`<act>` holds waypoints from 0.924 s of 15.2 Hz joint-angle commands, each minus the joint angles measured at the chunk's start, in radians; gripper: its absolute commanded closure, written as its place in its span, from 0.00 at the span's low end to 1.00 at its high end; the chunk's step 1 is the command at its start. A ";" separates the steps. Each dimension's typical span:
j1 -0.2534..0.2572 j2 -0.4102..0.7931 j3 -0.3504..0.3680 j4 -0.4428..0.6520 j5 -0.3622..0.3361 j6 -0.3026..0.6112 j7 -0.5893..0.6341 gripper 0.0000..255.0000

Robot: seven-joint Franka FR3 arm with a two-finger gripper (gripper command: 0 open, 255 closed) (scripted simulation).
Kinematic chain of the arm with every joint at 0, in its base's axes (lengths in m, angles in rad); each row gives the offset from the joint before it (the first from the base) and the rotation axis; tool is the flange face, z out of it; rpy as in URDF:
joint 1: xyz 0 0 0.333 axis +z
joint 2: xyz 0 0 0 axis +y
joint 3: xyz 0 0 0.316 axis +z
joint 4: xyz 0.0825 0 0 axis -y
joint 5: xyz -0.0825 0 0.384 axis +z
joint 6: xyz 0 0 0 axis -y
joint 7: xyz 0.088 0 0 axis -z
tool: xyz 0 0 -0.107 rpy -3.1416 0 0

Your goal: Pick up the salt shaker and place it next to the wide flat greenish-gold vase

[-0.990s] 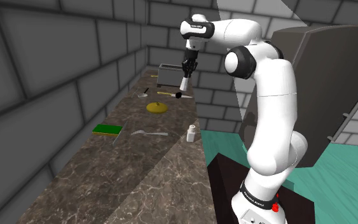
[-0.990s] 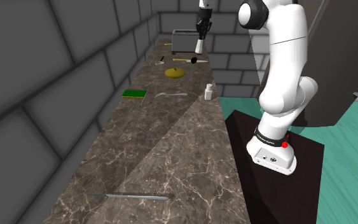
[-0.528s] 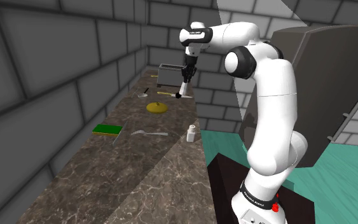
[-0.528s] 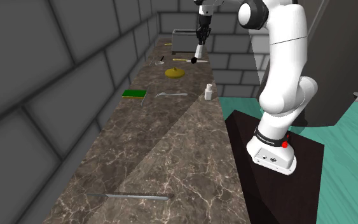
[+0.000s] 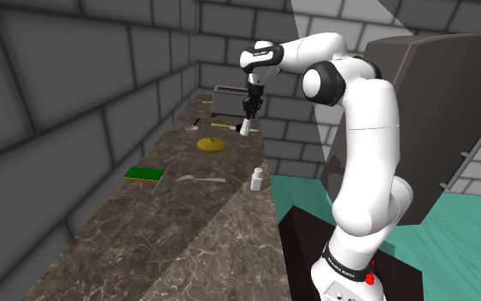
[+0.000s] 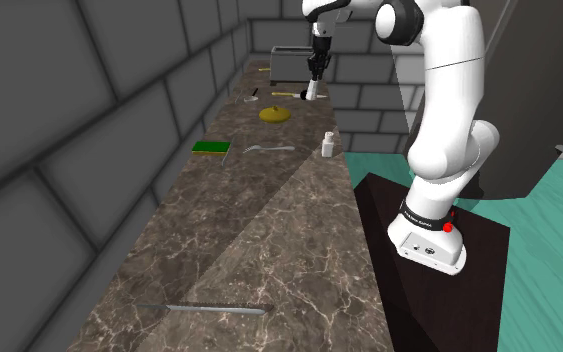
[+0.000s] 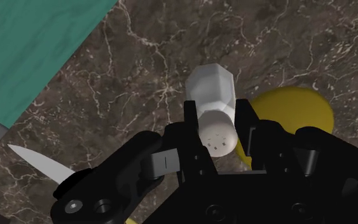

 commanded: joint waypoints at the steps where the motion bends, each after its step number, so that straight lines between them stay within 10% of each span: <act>1: 0.001 -0.001 0.000 -0.028 0.001 0.028 -0.002 1.00; 14: 0.005 0.029 0.006 -0.159 0.012 0.188 -0.016 1.00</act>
